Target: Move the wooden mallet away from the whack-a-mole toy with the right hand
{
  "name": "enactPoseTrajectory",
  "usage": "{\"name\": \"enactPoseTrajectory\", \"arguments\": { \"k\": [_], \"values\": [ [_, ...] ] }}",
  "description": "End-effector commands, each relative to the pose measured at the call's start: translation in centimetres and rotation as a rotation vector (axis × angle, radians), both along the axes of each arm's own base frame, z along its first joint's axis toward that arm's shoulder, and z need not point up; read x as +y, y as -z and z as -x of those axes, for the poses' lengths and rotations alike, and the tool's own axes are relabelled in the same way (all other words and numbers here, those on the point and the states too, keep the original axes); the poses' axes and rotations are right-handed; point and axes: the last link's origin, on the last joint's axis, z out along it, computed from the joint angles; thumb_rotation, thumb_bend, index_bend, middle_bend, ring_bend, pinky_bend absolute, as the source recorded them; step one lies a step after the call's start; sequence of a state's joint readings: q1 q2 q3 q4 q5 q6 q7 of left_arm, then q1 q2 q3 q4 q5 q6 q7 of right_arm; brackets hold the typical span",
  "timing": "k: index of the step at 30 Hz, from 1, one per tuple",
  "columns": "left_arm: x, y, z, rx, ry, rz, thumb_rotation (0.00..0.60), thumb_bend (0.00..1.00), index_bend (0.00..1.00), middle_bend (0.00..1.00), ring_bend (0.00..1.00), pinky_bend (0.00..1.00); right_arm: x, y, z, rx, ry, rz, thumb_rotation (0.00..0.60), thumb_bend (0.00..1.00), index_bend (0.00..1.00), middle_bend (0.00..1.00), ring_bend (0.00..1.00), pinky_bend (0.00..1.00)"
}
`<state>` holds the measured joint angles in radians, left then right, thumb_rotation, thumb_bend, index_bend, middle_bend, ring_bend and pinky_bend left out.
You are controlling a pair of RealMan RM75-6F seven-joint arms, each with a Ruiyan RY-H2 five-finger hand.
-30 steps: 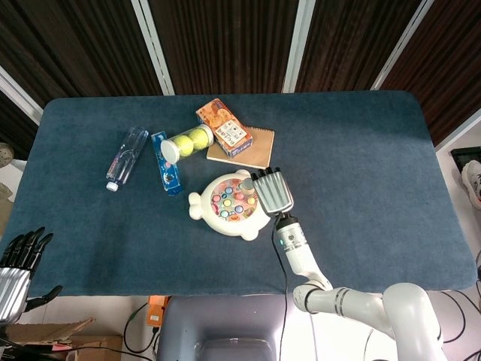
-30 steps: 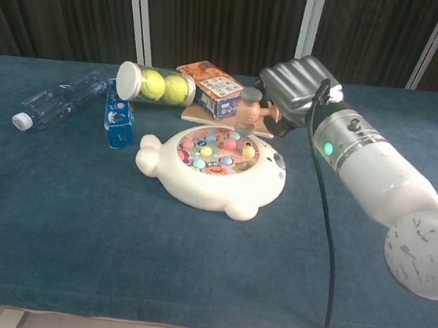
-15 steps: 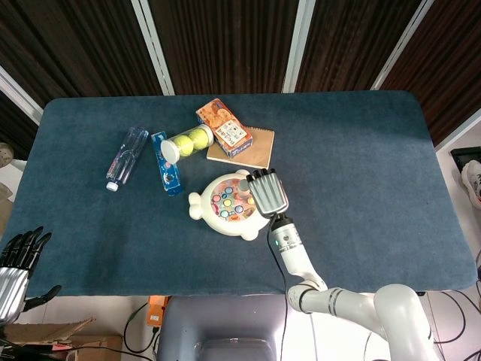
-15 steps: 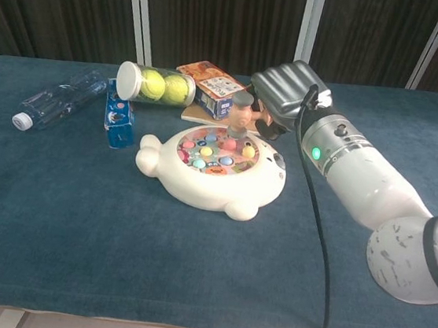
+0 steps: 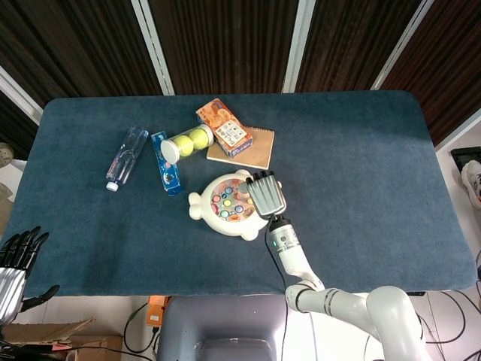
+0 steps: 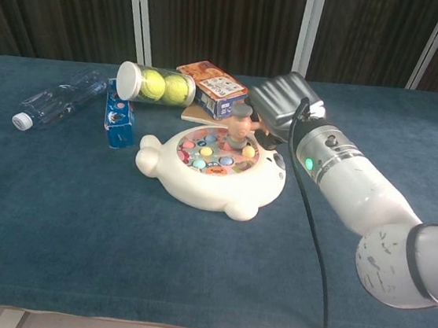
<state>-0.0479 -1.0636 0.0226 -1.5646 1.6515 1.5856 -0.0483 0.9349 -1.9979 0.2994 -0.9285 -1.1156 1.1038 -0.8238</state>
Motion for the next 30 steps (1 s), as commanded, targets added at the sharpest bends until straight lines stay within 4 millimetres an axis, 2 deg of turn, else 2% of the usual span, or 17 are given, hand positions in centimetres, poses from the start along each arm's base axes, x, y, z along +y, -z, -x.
{"name": "enactPoseTrajectory", "arguments": {
  "k": [1,6,17,23,30],
  "values": [
    [0.0,0.0,0.0,-0.001,0.001,-0.001,0.6,0.07,0.0,0.0,0.0,0.1,0.0,-0.2,-0.1,-0.008,-0.005,0.004,0.6,0.48,1.0,0.79,0.6,0.61],
    [-0.1,0.0,0.0,-0.001,0.005,-0.002,0.6,0.07,0.0,0.0,0.0,0.1,0.2,-1.1,-0.1,-0.053,-0.013,0.013,0.6,0.48,1.0,0.79,0.6,0.61],
    [-0.2,0.6,-0.2,0.01,0.01,0.013,0.6,0.07,0.0,0.0,0.0,0.1,0.9,-4.0,1.6,-0.079,-0.005,0.02,0.6,0.48,1.0,0.79,0.6,0.61],
    [-0.2,0.5,-0.2,0.01,0.008,0.01,0.6,0.07,0.0,0.0,0.0,0.1,1.1,-3.7,2.0,-0.068,0.007,-0.001,0.6,0.48,1.0,0.79,0.6,0.61],
    [-0.2,0.2,-0.2,0.005,0.008,0.006,0.6,0.07,0.0,0.0,0.0,0.1,1.0,-2.2,2.3,-0.038,0.018,-0.02,0.6,0.48,1.0,0.79,0.6,0.61]
  ]
}}
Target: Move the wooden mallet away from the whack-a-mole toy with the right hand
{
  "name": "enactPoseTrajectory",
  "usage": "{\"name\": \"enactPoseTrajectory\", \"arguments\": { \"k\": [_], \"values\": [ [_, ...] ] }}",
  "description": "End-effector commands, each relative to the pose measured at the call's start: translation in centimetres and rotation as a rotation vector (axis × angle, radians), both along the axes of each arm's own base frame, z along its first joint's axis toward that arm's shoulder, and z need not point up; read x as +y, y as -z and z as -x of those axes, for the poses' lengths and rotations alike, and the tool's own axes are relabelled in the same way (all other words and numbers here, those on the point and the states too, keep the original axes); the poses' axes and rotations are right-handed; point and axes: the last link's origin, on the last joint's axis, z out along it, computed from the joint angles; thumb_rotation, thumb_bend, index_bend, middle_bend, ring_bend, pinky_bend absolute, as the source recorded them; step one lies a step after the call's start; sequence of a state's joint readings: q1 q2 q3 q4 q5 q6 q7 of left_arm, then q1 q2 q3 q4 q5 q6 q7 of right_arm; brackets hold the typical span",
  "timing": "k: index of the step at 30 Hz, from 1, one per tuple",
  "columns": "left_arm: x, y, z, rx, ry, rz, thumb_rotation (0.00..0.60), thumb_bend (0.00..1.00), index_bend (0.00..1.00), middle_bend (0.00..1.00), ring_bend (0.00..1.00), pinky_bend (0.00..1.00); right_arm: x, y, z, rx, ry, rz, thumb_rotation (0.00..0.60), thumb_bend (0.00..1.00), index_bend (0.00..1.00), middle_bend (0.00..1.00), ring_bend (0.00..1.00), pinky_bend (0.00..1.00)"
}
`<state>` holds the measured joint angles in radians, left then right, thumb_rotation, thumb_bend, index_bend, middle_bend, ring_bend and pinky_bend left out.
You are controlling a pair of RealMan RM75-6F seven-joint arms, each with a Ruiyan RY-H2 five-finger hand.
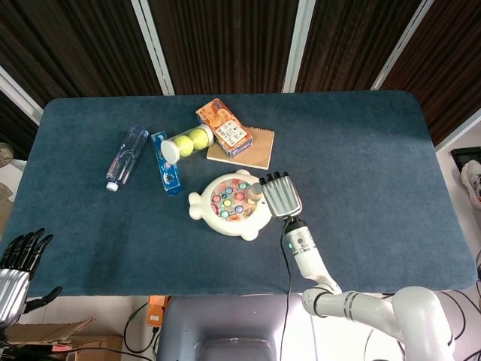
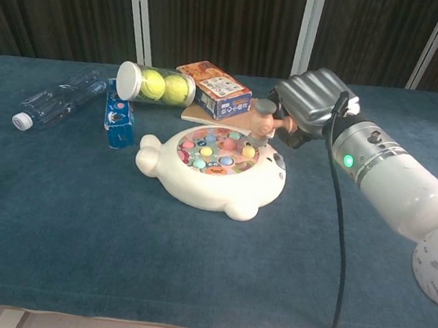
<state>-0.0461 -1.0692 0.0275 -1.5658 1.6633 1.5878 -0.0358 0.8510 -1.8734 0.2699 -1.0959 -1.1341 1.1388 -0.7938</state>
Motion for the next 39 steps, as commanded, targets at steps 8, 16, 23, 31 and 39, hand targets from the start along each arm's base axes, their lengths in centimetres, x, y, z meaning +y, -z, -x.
{"name": "enactPoseTrajectory", "arguments": {
  "k": [8,16,23,31,39],
  "values": [
    [0.0,-0.2,0.0,-0.004,0.001,-0.003,0.6,0.07,0.0,0.0,0.0,0.1,-0.1,1.5,0.5,0.038,0.007,-0.02,0.6,0.48,1.0,0.79,0.6,0.61],
    [0.0,-0.1,0.0,-0.002,0.003,-0.001,0.6,0.07,0.0,0.0,0.0,0.1,0.0,-0.2,0.6,-0.023,-0.006,0.009,0.6,0.48,1.0,0.79,0.6,0.61],
    [-0.2,0.1,0.0,0.002,0.006,0.004,0.6,0.07,0.0,0.0,0.0,0.1,2.4,-3.8,4.4,-0.099,-0.004,0.028,0.6,0.48,1.0,0.79,0.6,0.61],
    [-0.2,0.4,-0.1,0.011,0.0,0.005,0.6,0.07,0.0,0.0,0.0,0.1,4.0,-6.9,12.9,-0.136,0.134,0.034,0.6,0.48,1.0,0.79,0.6,0.61],
    [0.2,0.6,-0.1,0.018,-0.009,0.012,0.6,0.07,0.0,0.0,0.0,0.1,3.9,-6.5,17.1,-0.158,0.216,0.015,0.6,0.48,1.0,0.79,0.59,0.61]
  ]
}}
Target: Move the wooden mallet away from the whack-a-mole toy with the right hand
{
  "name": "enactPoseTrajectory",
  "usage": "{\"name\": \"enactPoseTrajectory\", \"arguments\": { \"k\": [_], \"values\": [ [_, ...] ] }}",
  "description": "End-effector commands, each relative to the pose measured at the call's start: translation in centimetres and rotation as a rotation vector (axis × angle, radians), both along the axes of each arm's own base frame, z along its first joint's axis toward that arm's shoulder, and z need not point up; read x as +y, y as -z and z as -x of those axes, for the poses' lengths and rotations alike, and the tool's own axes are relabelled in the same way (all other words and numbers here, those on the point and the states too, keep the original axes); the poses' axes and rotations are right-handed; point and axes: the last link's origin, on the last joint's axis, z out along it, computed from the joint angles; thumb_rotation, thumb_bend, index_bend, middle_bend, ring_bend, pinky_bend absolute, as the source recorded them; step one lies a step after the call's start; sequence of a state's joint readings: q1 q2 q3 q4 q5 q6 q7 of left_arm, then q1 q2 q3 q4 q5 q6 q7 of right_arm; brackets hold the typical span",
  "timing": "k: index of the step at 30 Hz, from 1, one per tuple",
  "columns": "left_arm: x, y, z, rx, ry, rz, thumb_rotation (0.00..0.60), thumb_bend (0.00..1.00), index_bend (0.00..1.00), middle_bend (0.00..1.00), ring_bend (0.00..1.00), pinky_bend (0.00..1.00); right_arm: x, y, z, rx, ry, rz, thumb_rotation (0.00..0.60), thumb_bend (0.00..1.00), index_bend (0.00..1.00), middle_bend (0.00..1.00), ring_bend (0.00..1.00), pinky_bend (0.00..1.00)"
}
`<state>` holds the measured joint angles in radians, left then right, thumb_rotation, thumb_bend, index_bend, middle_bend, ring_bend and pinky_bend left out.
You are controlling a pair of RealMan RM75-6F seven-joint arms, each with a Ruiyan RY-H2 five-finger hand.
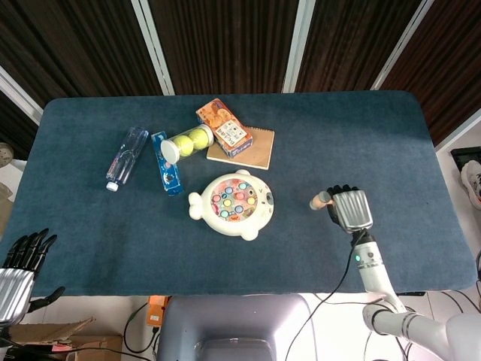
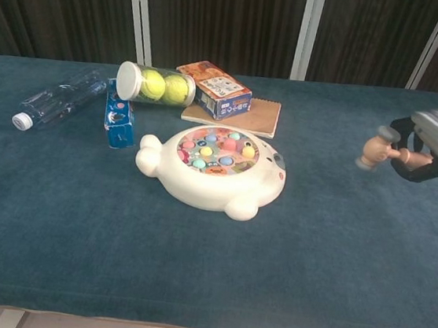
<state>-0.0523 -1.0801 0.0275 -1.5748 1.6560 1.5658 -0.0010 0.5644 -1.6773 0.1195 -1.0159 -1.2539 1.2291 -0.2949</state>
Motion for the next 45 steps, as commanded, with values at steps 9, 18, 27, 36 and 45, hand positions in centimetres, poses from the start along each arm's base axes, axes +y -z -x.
{"name": "enactPoseTrajectory", "arguments": {
  "k": [9,18,27,36,45],
  "values": [
    [0.0,-0.1,0.1,0.0,-0.004,-0.002,0.6,0.07,0.0,0.0,0.0,0.1,-0.3,2.5,1.7,0.017,0.023,-0.03,0.6,0.48,0.96,0.79,0.57,0.61],
    [-0.1,-0.6,0.2,-0.007,-0.003,-0.013,0.6,0.07,0.0,0.0,0.0,0.1,-0.4,3.1,2.4,0.009,0.053,-0.048,0.6,0.45,0.77,0.71,0.46,0.55],
    [-0.1,-0.5,0.1,-0.006,-0.004,-0.012,0.6,0.08,0.0,0.0,0.0,0.1,-0.3,2.8,2.9,0.018,0.086,-0.08,0.6,0.42,0.59,0.57,0.33,0.44],
    [-0.1,-0.5,0.1,-0.008,0.001,-0.008,0.6,0.08,0.0,0.0,0.0,0.1,-0.1,2.4,2.9,0.013,0.092,-0.089,0.6,0.39,0.53,0.5,0.26,0.39],
    [-0.3,-0.7,0.1,-0.017,0.005,-0.012,0.6,0.07,0.0,0.0,0.0,0.1,0.1,2.5,3.0,0.023,0.095,-0.094,0.6,0.29,0.49,0.46,0.23,0.38]
  ]
}}
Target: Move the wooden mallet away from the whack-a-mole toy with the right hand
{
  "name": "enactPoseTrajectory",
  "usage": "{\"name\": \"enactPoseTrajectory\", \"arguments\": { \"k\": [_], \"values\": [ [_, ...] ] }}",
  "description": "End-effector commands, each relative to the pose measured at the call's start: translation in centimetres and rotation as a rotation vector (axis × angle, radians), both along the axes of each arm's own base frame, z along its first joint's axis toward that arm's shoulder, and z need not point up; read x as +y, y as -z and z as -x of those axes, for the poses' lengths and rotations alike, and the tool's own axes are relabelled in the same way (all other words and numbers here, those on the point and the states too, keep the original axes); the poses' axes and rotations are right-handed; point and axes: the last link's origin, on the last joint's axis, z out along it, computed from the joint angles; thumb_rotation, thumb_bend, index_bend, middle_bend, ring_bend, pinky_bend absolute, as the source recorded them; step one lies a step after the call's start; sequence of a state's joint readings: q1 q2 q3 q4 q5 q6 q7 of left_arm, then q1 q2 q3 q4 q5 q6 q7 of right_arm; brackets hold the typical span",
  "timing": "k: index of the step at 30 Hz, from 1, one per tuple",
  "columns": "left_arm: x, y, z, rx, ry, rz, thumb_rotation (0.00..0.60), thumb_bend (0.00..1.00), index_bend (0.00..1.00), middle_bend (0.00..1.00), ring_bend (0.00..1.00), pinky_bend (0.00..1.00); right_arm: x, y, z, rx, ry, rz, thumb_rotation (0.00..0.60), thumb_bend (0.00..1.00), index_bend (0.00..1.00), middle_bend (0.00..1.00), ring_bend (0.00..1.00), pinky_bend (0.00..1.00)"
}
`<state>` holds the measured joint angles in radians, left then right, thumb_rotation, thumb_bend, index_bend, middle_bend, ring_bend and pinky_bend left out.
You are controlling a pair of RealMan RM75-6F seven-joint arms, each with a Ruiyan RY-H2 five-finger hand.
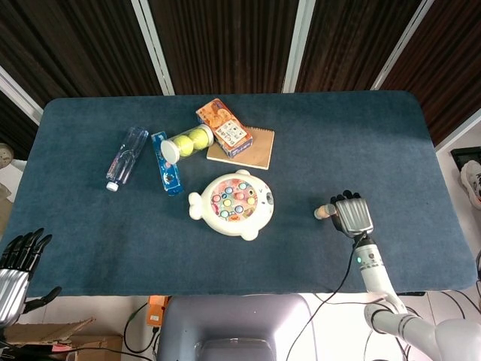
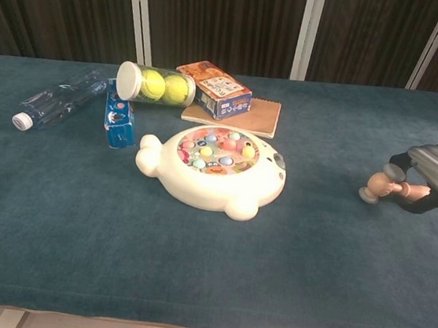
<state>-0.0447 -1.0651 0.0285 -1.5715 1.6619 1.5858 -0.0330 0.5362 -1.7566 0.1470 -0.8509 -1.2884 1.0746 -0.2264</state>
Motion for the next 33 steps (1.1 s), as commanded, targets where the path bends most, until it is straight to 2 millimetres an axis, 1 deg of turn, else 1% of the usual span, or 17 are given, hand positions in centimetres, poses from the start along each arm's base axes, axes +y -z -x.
{"name": "enactPoseTrajectory", "arguments": {
  "k": [1,7,18,22,24,27,29,30,32,33],
  "values": [
    [0.0,-0.1,0.0,-0.001,0.001,-0.001,0.6,0.07,0.0,0.0,0.0,0.1,0.1,0.0,0.1,0.002,0.0,-0.002,0.6,0.29,0.49,0.46,0.23,0.38],
    [0.0,0.0,0.0,-0.003,0.002,0.003,0.6,0.06,0.0,0.0,0.0,0.1,0.1,0.0,0.1,0.001,-0.002,0.001,0.6,0.26,0.46,0.44,0.22,0.37],
    [0.0,0.1,0.0,-0.001,0.001,0.004,0.6,0.06,0.0,0.0,0.0,0.1,0.1,-0.3,0.2,0.005,0.009,0.002,0.6,0.26,0.41,0.4,0.18,0.36],
    [0.0,-0.1,0.0,-0.002,0.0,0.0,0.6,0.06,0.0,0.0,0.0,0.1,0.3,-1.0,0.3,0.001,0.013,0.018,0.6,0.26,0.38,0.38,0.16,0.34],
    [-0.1,-0.1,0.0,-0.004,0.0,-0.003,0.6,0.06,0.0,0.0,0.0,0.1,0.6,-1.7,0.1,-0.008,-0.005,0.04,0.6,0.26,0.35,0.37,0.15,0.33],
    [-0.1,-0.2,0.1,-0.006,-0.001,-0.007,0.6,0.06,0.0,0.0,0.0,0.1,2.1,-3.7,-0.3,-0.049,-0.054,0.092,0.6,0.26,0.33,0.35,0.13,0.31],
    [-0.1,-0.2,0.1,-0.004,-0.003,-0.006,0.6,0.06,0.0,0.0,0.0,0.1,4.1,-5.5,-0.6,-0.097,-0.096,0.131,0.6,0.25,0.3,0.33,0.11,0.29],
    [-0.1,-0.1,0.1,-0.002,-0.003,-0.004,0.6,0.06,0.0,0.0,0.0,0.1,5.5,-6.7,-0.7,-0.132,-0.121,0.153,0.6,0.25,0.29,0.31,0.1,0.28],
    [-0.1,0.1,0.1,0.004,-0.004,-0.002,0.6,0.06,0.0,0.0,0.0,0.1,8.2,-8.4,-0.8,-0.187,-0.149,0.174,0.6,0.24,0.28,0.29,0.09,0.27],
    [-0.1,0.2,0.1,0.008,-0.006,0.0,0.6,0.06,0.0,0.0,0.0,0.1,10.2,-9.3,-0.8,-0.208,-0.164,0.175,0.6,0.24,0.27,0.28,0.07,0.26]
  ]
}}
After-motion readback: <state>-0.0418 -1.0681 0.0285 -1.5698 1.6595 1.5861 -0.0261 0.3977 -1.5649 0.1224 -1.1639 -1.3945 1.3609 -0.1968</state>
